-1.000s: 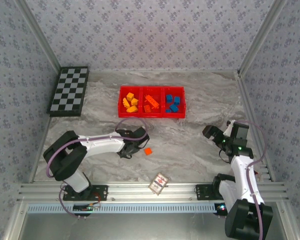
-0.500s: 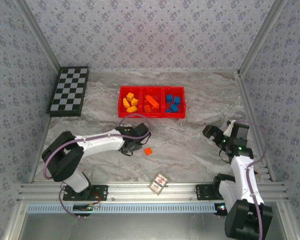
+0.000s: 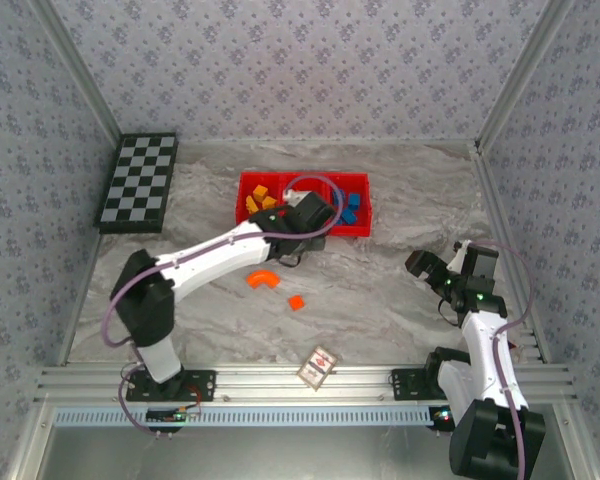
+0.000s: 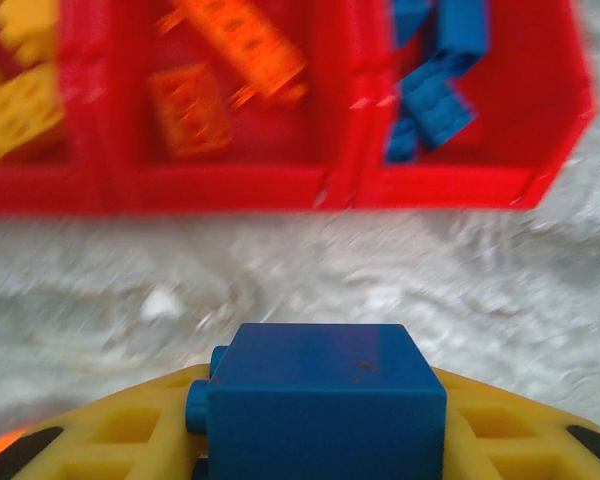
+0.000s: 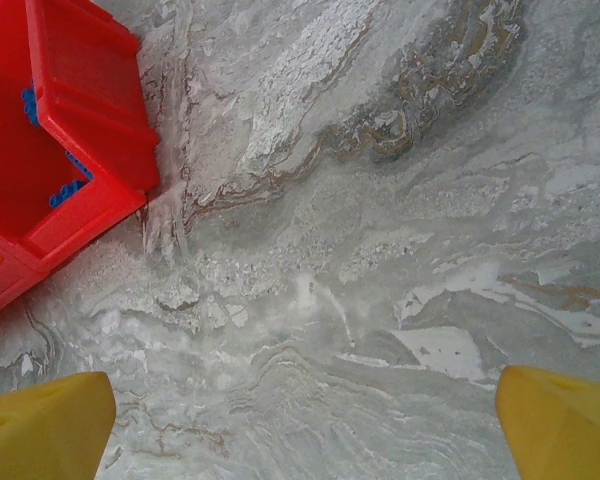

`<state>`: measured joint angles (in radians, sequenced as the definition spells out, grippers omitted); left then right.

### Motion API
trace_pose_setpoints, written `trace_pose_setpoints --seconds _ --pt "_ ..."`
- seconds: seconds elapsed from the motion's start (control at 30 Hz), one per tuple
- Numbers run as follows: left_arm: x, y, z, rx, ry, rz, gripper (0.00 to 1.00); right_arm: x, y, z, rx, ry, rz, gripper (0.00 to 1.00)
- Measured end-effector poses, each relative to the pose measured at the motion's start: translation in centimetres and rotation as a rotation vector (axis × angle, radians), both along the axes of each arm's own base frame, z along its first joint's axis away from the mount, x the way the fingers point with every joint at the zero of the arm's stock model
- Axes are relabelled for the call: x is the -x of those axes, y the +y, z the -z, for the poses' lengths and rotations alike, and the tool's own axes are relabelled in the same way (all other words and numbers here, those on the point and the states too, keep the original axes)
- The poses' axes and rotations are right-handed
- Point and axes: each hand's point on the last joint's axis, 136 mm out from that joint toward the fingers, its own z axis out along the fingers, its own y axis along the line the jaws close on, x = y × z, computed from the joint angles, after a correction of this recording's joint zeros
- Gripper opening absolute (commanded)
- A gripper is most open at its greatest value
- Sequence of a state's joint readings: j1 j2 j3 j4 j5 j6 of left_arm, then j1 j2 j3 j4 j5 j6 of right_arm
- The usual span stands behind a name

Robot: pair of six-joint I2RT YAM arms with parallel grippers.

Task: Sort the legos into containers by color
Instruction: Place the lego in the container.

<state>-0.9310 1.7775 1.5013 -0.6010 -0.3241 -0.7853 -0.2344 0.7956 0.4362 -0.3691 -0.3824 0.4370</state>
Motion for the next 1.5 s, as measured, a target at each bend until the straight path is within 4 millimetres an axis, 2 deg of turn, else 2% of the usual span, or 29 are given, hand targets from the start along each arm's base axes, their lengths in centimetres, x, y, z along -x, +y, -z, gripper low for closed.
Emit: trace_pose_setpoints --seconds 0.13,0.23,0.43,0.57,0.77,0.9,0.97,1.1,1.23,1.5 --pt "-3.3 -3.9 0.5 -0.011 -0.028 0.096 0.28 0.0 0.0 -0.3 0.003 -0.014 0.002 1.0" --pt "-5.7 -6.0 1.4 -0.015 -0.03 0.144 0.28 0.0 -0.1 -0.6 0.006 -0.025 0.004 1.0" --pt "-9.8 -8.9 2.7 0.011 -0.036 0.207 0.29 0.2 -0.1 -0.6 0.006 -0.033 0.007 1.0" --pt "-11.4 -10.2 3.3 0.023 -0.039 0.24 0.32 0.2 -0.1 -0.8 0.004 -0.041 0.004 1.0" --pt "-12.9 -10.8 4.1 0.031 -0.031 0.234 0.37 0.3 -0.1 -0.8 0.003 -0.046 0.009 1.0" --pt "-14.1 -9.9 4.6 0.044 -0.014 0.209 0.41 0.3 -0.2 -0.8 -0.001 -0.046 0.017 1.0" --pt "-14.8 -9.3 5.0 0.048 -0.001 0.19 0.47 0.3 -0.2 -0.8 -0.003 -0.046 0.018 1.0" --pt "-15.7 -8.9 4.5 0.073 -0.004 0.177 0.6 0.3 -0.3 -0.8 -0.01 -0.045 0.025 1.0" --pt "-15.8 -9.0 4.0 0.089 -0.007 0.192 0.68 0.3 -0.2 -0.6 -0.013 -0.048 0.023 1.0" --pt "-15.1 -9.9 3.8 0.086 -0.012 0.237 0.74 0.4 -0.3 -0.5 -0.016 -0.045 0.028 1.0"
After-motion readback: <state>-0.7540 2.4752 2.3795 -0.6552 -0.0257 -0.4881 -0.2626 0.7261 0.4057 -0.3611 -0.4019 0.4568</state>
